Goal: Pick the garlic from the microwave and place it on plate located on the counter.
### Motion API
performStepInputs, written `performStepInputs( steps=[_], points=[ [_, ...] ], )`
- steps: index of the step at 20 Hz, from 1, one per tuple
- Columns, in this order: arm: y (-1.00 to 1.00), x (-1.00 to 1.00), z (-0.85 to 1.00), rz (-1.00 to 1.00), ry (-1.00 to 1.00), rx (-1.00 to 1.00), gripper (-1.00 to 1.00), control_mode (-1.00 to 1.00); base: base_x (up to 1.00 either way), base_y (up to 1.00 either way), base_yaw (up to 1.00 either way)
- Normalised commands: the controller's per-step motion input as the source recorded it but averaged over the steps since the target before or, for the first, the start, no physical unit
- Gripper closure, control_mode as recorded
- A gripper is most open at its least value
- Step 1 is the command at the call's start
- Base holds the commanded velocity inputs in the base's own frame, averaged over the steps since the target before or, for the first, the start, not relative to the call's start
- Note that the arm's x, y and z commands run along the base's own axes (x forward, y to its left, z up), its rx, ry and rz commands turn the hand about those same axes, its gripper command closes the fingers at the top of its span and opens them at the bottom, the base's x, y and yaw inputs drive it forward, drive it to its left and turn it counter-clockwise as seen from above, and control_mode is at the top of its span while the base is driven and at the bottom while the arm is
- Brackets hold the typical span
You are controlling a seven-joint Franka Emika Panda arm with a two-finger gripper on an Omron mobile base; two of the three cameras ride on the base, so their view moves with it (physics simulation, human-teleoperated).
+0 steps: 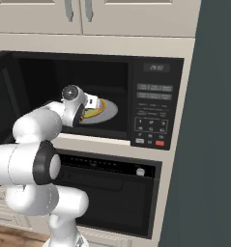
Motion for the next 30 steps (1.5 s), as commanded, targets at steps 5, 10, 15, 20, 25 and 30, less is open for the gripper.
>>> performStepInputs(
  steps=[5,10,15,20,25,30],
  points=[
    [-0.28,-0.53,0.47,-0.07,-0.08,0.00,1.00,-1.00,0.00,0.00,0.00],
    [-0.26,-0.54,0.58,-0.03,-0.02,0.00,1.00,-1.00,0.00,0.00,0.00],
    [-0.09,-0.76,0.45,-0.01,0.00,-0.05,1.00,-1.00,0.00,0.00,0.00],
    [-0.09,-1.00,0.24,0.00,0.01,-0.04,1.00,-1.00,0.00,0.00,0.00],
    [0.00,-1.00,0.22,0.00,0.00,-0.01,1.00,-1.00,0.00,0.00,0.00],
    [0.00,-0.96,0.40,0.00,0.00,0.00,1.00,-1.00,0.00,0.00,0.00]
  ],
)
